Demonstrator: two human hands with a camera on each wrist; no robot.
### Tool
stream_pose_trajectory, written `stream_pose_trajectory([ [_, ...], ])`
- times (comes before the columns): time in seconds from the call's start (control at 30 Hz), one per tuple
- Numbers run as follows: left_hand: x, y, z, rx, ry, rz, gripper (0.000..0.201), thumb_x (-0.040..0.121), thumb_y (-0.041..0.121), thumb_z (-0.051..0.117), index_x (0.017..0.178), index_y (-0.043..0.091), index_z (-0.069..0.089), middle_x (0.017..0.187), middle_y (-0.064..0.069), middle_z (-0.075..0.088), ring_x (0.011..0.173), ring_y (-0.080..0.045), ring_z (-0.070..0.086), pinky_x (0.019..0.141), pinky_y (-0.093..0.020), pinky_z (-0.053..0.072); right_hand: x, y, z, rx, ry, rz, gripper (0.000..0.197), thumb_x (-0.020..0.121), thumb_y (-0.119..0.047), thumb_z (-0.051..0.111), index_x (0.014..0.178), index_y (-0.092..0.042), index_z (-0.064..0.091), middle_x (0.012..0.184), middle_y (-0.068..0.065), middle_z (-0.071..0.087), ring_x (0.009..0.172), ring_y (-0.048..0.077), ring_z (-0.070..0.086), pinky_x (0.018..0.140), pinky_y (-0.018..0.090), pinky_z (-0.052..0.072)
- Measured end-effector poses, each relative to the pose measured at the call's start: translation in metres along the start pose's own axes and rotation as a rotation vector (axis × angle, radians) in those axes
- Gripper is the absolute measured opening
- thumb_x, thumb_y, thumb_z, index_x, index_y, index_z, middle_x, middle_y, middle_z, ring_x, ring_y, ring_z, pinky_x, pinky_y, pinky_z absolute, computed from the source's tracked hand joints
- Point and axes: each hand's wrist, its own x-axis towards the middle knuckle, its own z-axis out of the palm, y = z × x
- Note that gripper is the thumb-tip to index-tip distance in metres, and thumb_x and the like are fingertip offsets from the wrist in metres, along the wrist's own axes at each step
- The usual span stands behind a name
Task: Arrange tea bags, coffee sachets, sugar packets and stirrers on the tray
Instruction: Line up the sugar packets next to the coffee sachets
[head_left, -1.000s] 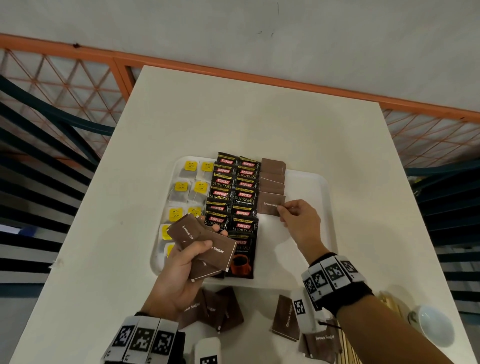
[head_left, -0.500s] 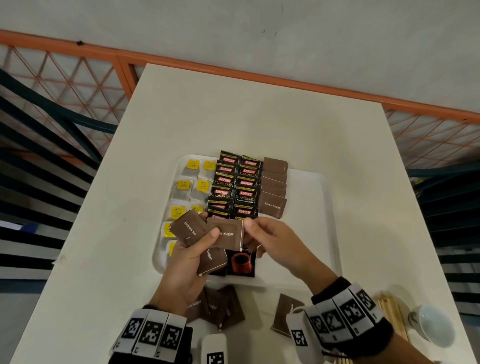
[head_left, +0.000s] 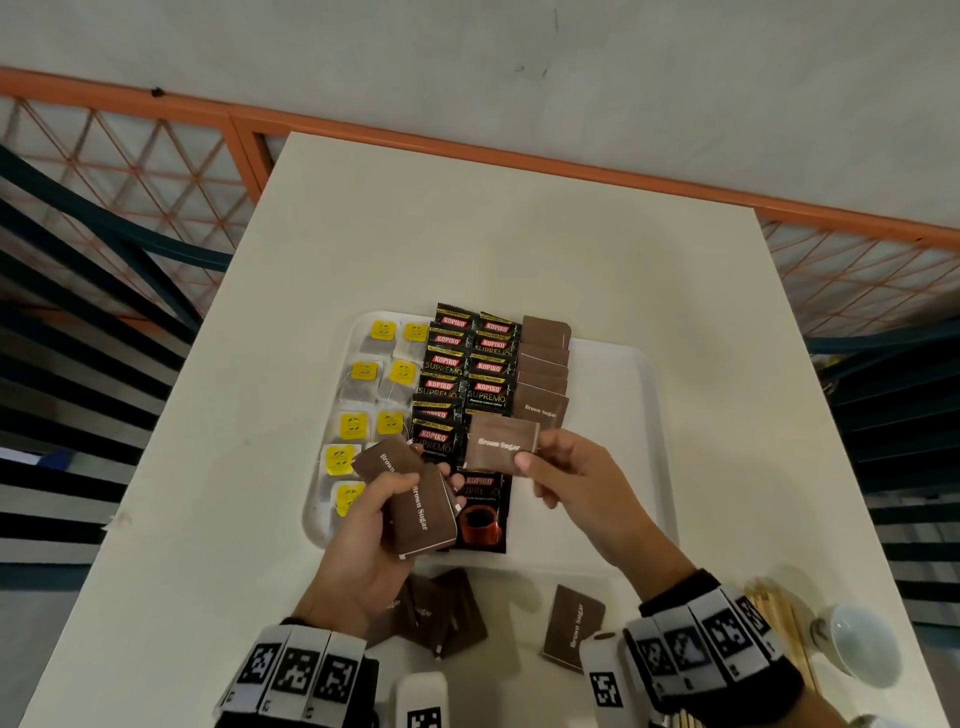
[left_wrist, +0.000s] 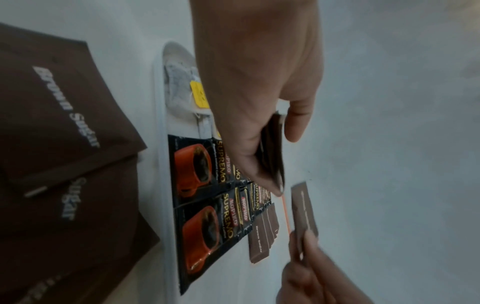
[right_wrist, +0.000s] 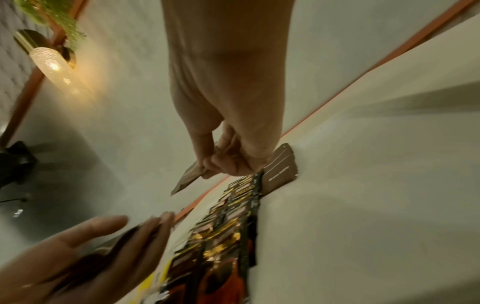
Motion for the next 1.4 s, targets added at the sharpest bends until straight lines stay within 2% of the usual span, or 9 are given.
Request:
stream_pose_trajectory([
  [0.07,-0.003,0.002,0.002,-0.027,-0.030,0.010,0.038,0.082,0.005,0.040,0.074,0.010,0.077,0.084,-0.013,0.072,0.079,-0.024,0.071,0.079,-0.037,0.055,0.006,0.009,-0.011,-0.018,0.127,0.030,0.014,0.087,-0.011,0.060,0.101,-0.010,0.064,0.071,-0.003,0.064,0.056,0.008,0.049,0.053,0.019,0.041],
  [0.17,-0.004,0.003,0.002,-0.043,-0.027,0.018,0.036,0.080,-0.001,0.038,0.092,0.009,0.070,0.096,-0.015,0.070,0.086,-0.027,0.070,0.081,-0.040,0.054,0.016,0.020,-0.025,-0.052,0.246,0.076,0.014,0.087,-0.010,0.060,0.100,-0.009,0.063,0.079,0.003,0.066,0.059,0.012,0.050,0.056,0.023,0.042],
  [0.33,-0.003,0.001,0.003,0.030,0.000,0.041,0.036,0.086,-0.005,0.040,0.116,0.010,0.053,0.103,-0.014,0.070,0.090,-0.027,0.071,0.066,-0.034,0.059,0.034,0.030,-0.031,-0.045,0.306,0.115,0.010,0.087,-0.008,0.060,0.097,-0.009,0.061,0.078,0.004,0.064,0.060,0.014,0.052,0.056,0.022,0.043],
  [0.47,-0.003,-0.001,0.003,0.105,0.078,0.051,0.031,0.086,-0.003,0.048,0.110,0.014,0.059,0.099,-0.012,0.071,0.082,-0.020,0.072,0.057,-0.025,0.056,0.049,0.035,-0.029,-0.095,0.306,0.123,0.013,0.084,-0.009,0.064,0.076,-0.018,0.060,0.069,0.002,0.060,0.060,0.017,0.051,0.058,0.027,0.044],
  [0.63,-0.005,-0.002,0.004,0.138,0.100,0.082,0.027,0.086,-0.003,0.052,0.099,0.019,0.061,0.080,-0.004,0.072,0.063,-0.012,0.069,0.039,-0.019,0.046,0.061,0.040,-0.025,-0.197,0.366,0.136,0.018,0.079,-0.019,0.071,0.072,-0.023,0.055,0.078,0.004,0.065,0.075,0.022,0.057,0.079,0.039,0.051],
  [1.03,-0.004,-0.006,0.005,0.172,0.094,0.130,0.020,0.081,0.001,0.059,0.095,0.014,0.064,0.082,-0.003,0.075,0.073,-0.014,0.071,0.060,-0.025,0.057,0.046,0.025,-0.013,-0.314,0.457,0.089,0.035,0.084,-0.027,0.066,0.108,-0.012,0.046,0.088,0.005,0.056,0.075,0.015,0.051,0.056,0.016,0.035],
  [1.13,-0.004,-0.007,0.005,0.171,0.094,0.145,0.024,0.077,0.004,0.061,0.099,0.013,0.063,0.081,-0.003,0.075,0.073,-0.014,0.071,0.060,-0.024,0.057,0.028,0.011,-0.001,-0.323,0.350,0.041,0.020,0.088,-0.030,0.059,0.101,-0.017,0.050,0.086,-0.002,0.056,0.076,0.010,0.052,0.060,0.014,0.036],
  [1.27,-0.002,-0.009,0.006,0.188,0.084,0.163,0.033,0.067,0.011,0.065,0.099,0.011,0.064,0.085,-0.005,0.075,0.076,-0.016,0.071,0.063,-0.024,0.057,-0.003,-0.008,0.021,-0.273,-0.044,0.013,0.024,0.092,-0.041,0.047,0.097,-0.020,0.057,0.083,-0.007,0.059,0.075,0.008,0.055,0.064,0.016,0.039],
  [1.4,0.000,-0.010,0.004,0.208,0.093,0.159,0.039,0.066,0.015,0.067,0.104,0.006,0.065,0.094,-0.014,0.073,0.084,-0.023,0.070,0.070,-0.029,0.058,-0.017,-0.007,0.034,-0.136,-0.184,0.005,0.009,0.088,-0.028,0.060,0.092,-0.021,0.059,0.083,-0.002,0.066,0.071,0.007,0.062,0.065,0.021,0.053],
])
